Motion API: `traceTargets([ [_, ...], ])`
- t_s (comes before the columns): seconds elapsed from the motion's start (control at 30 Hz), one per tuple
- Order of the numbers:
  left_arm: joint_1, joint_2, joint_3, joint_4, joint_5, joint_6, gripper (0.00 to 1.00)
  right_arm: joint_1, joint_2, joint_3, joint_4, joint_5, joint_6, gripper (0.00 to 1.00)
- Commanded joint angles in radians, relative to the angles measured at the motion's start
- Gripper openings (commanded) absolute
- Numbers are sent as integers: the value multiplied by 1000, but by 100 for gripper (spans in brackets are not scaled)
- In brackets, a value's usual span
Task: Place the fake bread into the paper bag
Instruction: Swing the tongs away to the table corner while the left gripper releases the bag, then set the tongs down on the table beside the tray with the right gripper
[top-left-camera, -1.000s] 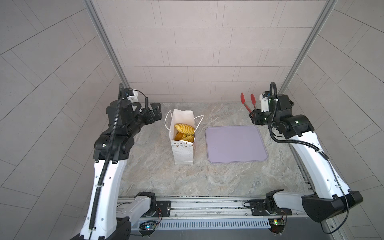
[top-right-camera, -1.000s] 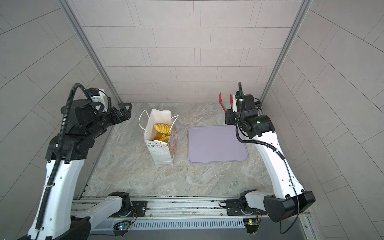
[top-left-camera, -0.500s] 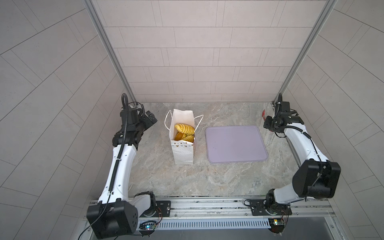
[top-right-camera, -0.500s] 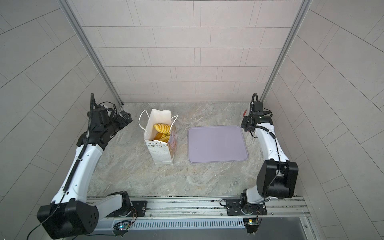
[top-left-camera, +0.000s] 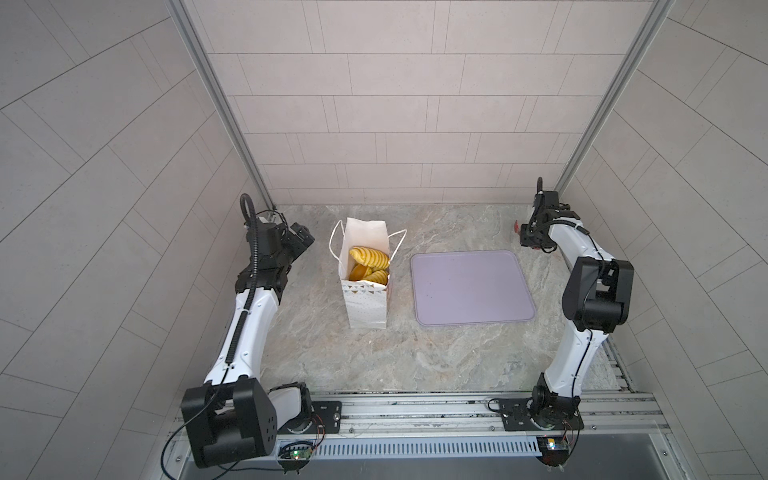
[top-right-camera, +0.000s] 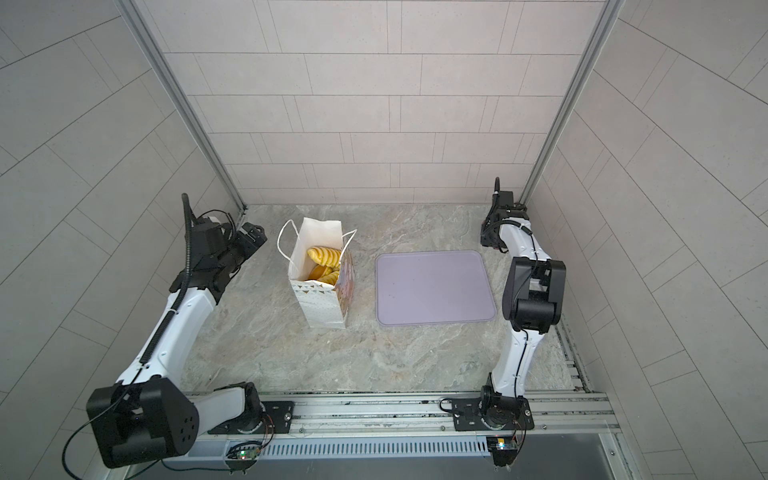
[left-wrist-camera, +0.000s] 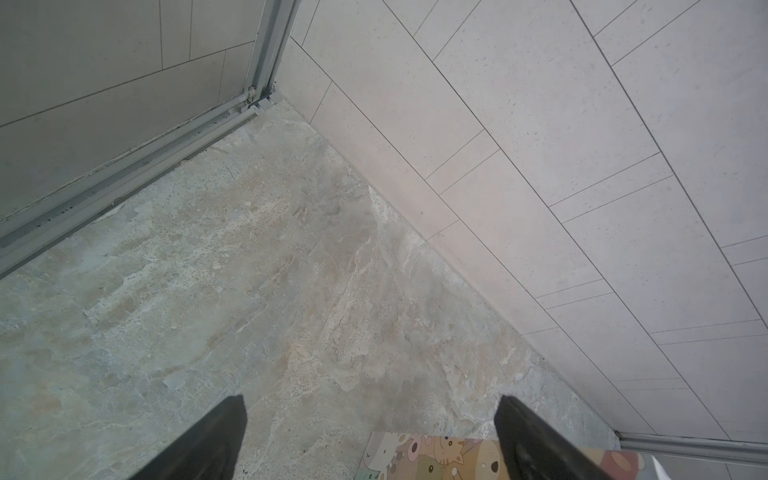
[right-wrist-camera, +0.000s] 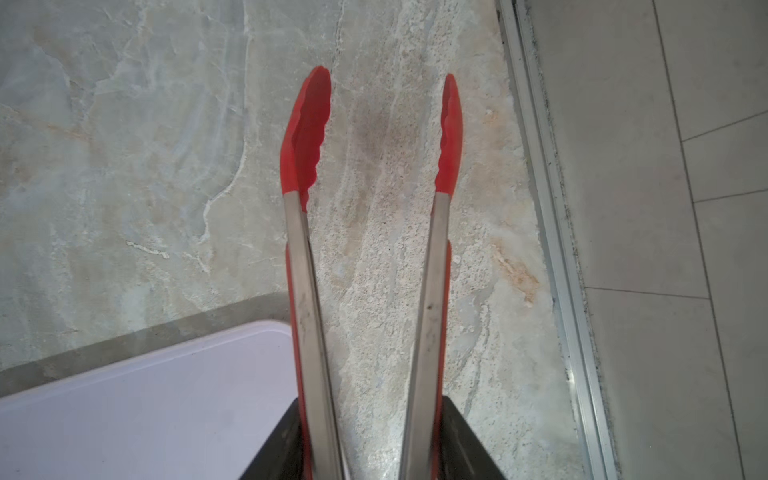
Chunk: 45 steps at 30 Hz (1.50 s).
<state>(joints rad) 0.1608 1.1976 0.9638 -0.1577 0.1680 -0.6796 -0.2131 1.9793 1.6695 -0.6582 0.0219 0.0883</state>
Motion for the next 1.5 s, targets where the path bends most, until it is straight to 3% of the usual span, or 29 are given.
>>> traceTargets([
  [0.0,13,8,-22,83,33,-37,100,-49,41,61,-36,-19,-91,47],
  [0.43,36,8,-37,119,84,-80,100,-108,169,52,-106,-24,-122,58],
  [0.6,36,11,-41,120,85,-83,100,-107,230,125,-219,6,-78,62],
  [0.77,36,18,-34,106,76,-79,100,-108,189,109,-196,2,-58,68],
  [1.0,34,75,32,23,56,-39,100,-102,52,75,-127,-4,-14,81],
  [1.03,33,80,39,16,52,-18,100,-97,27,61,-112,-2,-7,93],
  [1.07,32,84,50,1,38,-7,100,-90,-4,40,-90,1,3,99],
  [1.33,23,150,115,-72,-161,28,100,31,-308,-202,150,159,101,99],
  [1.4,18,158,92,4,-164,23,100,74,-420,-318,282,250,121,99],
  [1.47,8,153,61,92,-193,50,100,88,-532,-474,493,207,117,99],
])
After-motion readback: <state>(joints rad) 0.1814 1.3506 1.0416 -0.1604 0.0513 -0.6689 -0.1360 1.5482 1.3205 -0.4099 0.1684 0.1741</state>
